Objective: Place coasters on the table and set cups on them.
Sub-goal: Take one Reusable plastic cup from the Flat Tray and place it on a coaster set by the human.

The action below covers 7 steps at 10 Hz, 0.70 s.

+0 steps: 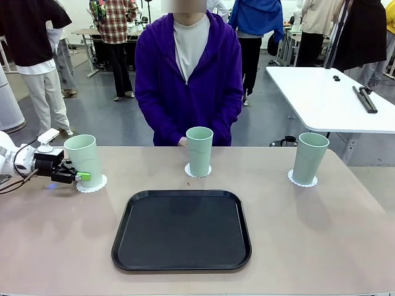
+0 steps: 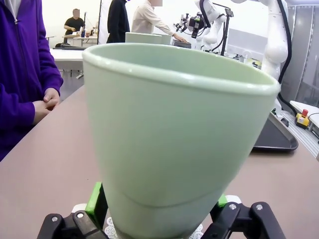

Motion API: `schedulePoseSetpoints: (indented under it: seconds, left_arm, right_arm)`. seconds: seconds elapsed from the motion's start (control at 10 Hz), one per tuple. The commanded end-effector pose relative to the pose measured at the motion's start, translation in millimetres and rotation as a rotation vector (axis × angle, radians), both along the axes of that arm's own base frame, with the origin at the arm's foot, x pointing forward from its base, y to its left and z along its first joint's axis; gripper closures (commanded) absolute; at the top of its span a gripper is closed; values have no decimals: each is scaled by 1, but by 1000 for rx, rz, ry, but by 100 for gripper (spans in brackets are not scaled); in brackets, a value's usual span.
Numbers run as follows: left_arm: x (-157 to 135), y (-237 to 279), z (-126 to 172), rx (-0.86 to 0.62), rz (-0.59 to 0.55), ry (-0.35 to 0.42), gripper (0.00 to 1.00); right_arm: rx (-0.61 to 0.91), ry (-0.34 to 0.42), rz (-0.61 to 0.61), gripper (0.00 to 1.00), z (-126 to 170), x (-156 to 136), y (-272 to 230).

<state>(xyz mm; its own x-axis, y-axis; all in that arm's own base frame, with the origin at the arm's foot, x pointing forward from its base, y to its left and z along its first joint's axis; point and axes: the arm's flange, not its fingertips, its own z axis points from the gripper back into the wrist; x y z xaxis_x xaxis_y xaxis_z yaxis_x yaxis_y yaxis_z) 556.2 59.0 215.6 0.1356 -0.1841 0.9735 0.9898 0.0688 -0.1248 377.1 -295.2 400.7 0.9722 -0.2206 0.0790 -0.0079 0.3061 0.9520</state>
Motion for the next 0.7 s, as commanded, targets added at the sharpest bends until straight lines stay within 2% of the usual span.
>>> schedulePoseSetpoints:
  seconds: [0.0,0.3,0.6]
  left_arm:
    - [3,1,0,21,-18,-6,0]
    - [0,5,5,48,-22,-14,0]
    - [-5,10,12,136,-42,-3,0]
  right_arm:
    - [-7,-2,-3,0,1,0,0]
    - [-7,-2,-3,0,1,0,0]
    - [-7,-2,-3,0,1,0,0]
